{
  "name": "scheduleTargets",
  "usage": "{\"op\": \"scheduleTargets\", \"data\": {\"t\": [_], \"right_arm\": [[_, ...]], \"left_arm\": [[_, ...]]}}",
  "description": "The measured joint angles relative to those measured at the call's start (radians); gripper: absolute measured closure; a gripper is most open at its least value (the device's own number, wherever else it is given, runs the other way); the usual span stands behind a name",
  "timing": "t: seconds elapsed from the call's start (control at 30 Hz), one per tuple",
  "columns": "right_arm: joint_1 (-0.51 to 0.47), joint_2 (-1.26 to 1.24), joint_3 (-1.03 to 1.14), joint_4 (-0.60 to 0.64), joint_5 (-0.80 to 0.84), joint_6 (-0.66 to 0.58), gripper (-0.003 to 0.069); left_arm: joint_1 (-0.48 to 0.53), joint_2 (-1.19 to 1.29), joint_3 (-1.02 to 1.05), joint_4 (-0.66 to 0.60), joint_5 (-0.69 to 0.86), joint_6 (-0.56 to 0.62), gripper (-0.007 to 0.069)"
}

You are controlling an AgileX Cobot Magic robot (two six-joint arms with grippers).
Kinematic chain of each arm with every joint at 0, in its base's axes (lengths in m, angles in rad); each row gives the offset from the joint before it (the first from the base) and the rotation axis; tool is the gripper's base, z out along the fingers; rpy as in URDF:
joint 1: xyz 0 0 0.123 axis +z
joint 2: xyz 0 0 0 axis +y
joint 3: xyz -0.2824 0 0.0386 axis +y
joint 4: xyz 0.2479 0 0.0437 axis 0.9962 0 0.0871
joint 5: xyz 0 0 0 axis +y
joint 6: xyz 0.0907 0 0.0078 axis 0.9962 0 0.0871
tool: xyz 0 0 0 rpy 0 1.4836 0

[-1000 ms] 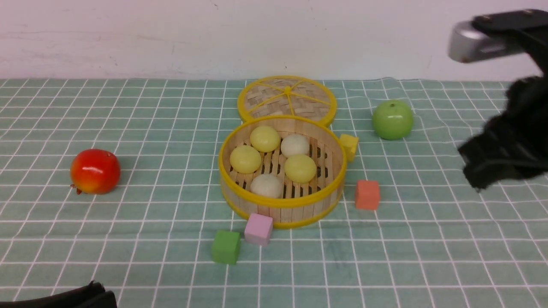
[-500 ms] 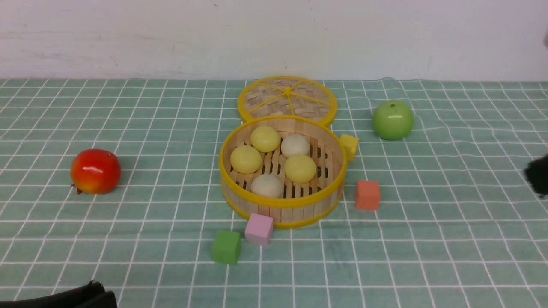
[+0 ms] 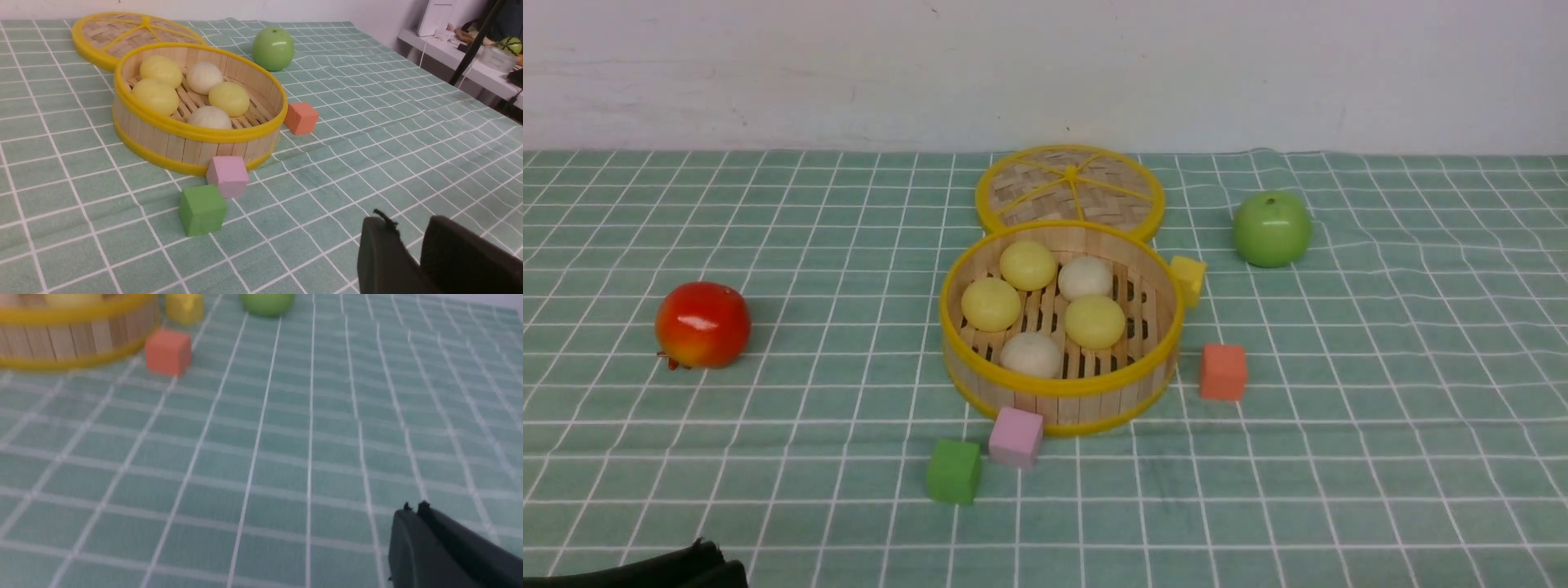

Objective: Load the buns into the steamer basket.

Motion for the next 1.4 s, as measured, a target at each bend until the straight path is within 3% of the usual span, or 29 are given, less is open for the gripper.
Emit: {"op": "scheduleTargets", "data": {"t": [0.9, 1.07, 1.23, 1.4], "right_arm": [[-0.003, -0.014, 0.011, 0.059, -0.021, 0.057, 0.0654], [-0.003, -0.014, 0.011, 0.059, -0.021, 0.057, 0.0648], [-0.003, -0.014, 0.011, 0.059, -0.021, 0.057, 0.0648], [-0.003, -0.014, 0.011, 0.059, -0.021, 0.057, 0.0645]], "left_arm": [[0.000, 0.000, 0.000, 0.000, 0.003, 0.000, 0.0452], [0.000, 0.000, 0.005, 0.041, -0.055, 0.003, 0.0449], [0.105, -0.032, 0.048, 0.109, -0.161, -0.061, 0.0470], [0.389, -0.206, 0.172, 0.125, -0.156, -0.151, 0.0631]]}}
